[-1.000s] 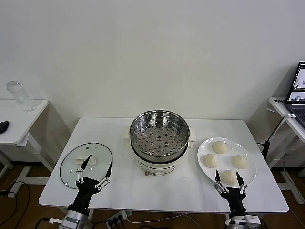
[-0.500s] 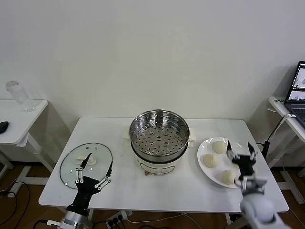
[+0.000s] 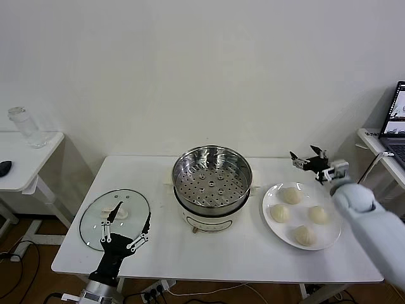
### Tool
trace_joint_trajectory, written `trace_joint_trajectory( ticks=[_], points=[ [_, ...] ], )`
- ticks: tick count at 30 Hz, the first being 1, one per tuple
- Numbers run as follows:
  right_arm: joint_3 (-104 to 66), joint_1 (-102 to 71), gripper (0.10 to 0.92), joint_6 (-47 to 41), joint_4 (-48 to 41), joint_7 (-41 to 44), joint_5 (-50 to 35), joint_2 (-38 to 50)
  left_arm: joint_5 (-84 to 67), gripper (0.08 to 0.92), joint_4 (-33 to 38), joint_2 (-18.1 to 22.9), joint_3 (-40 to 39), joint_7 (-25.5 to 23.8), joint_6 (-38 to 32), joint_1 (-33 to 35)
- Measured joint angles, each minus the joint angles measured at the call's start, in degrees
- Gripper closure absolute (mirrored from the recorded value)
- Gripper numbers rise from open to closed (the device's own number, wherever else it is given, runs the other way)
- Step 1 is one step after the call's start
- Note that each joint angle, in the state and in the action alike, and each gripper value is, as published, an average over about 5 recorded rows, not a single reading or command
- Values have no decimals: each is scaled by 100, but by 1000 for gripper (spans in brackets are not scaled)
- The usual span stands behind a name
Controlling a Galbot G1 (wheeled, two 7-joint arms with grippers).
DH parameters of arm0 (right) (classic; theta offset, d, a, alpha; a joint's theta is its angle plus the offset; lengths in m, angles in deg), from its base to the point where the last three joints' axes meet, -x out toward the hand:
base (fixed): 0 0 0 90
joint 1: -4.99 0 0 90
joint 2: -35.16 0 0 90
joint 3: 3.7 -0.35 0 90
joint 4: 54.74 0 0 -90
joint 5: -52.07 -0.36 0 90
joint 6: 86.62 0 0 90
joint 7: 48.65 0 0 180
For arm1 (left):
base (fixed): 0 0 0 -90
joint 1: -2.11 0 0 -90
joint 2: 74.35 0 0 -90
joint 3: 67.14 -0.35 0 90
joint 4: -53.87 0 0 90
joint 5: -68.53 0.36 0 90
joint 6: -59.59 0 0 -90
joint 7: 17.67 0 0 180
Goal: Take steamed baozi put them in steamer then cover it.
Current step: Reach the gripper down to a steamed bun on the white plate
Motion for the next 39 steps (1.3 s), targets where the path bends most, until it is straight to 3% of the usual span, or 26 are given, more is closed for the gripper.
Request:
trace_joint_trajectory(
  ticks=[8,14,25,39],
  points=[
    [1306,1367,203,164,-925,2324,1208,-44,0,177,100,37,35,12,25,65],
    [1909,1962,203,368,-1454,3335,2216,-283,0,177,159,73,103,17,40,111],
    [2389,2374,203,709,-2292,3989,3585,-963,-3,177,175,116,167,23,27,175],
    [2474,2427,203,955,-2959,4074,4534,-1546,-16,177,134,152,183,42,0,197]
  ],
)
